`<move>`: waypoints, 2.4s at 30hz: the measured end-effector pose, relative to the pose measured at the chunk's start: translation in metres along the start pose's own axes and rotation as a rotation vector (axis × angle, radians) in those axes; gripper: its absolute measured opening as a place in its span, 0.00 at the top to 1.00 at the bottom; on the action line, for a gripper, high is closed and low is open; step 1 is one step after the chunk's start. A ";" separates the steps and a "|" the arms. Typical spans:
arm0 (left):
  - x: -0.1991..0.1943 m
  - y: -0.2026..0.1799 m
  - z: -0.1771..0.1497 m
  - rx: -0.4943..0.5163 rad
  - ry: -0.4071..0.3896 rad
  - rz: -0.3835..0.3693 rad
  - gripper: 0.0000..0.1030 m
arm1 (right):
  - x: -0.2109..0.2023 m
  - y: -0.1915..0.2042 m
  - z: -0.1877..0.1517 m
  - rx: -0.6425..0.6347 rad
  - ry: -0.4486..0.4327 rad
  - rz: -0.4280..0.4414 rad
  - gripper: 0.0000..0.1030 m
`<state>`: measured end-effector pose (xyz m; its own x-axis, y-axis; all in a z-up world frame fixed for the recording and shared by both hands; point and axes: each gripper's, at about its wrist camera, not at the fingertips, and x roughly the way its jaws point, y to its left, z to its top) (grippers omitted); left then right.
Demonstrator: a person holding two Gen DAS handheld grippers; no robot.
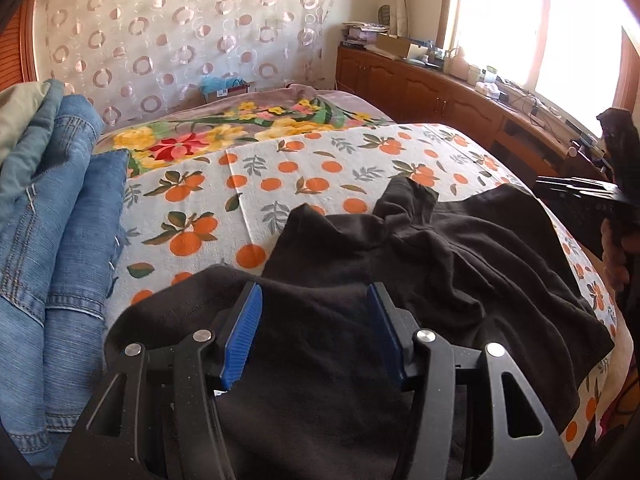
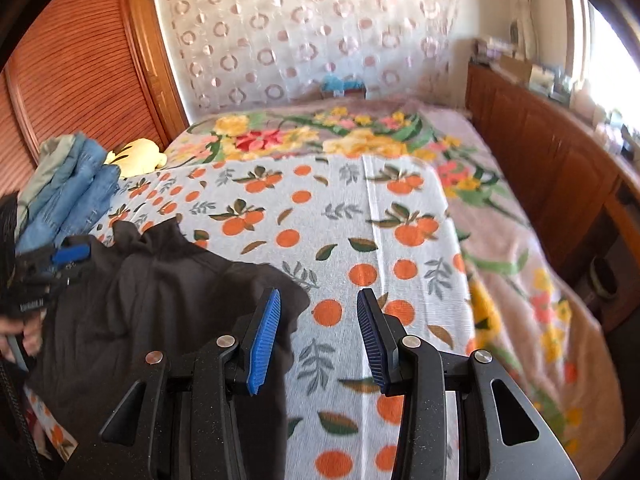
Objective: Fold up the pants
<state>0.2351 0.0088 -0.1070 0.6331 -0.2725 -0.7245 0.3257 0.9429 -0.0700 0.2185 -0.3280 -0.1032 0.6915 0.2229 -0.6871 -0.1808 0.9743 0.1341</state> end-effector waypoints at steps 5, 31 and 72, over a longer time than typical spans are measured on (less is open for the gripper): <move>0.003 0.000 -0.005 0.013 0.005 0.008 0.46 | 0.020 -0.007 0.013 0.043 0.059 0.103 0.60; 0.004 0.003 -0.009 -0.011 0.016 0.013 0.46 | 0.026 -0.027 0.036 0.041 0.025 -0.069 0.76; -0.118 -0.010 -0.160 -0.161 0.027 0.140 0.64 | -0.098 0.030 -0.138 0.067 0.010 -0.028 0.62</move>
<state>0.0451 0.0623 -0.1305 0.6444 -0.1337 -0.7530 0.1182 0.9902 -0.0747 0.0481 -0.3247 -0.1304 0.6885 0.1953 -0.6985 -0.1139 0.9802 0.1618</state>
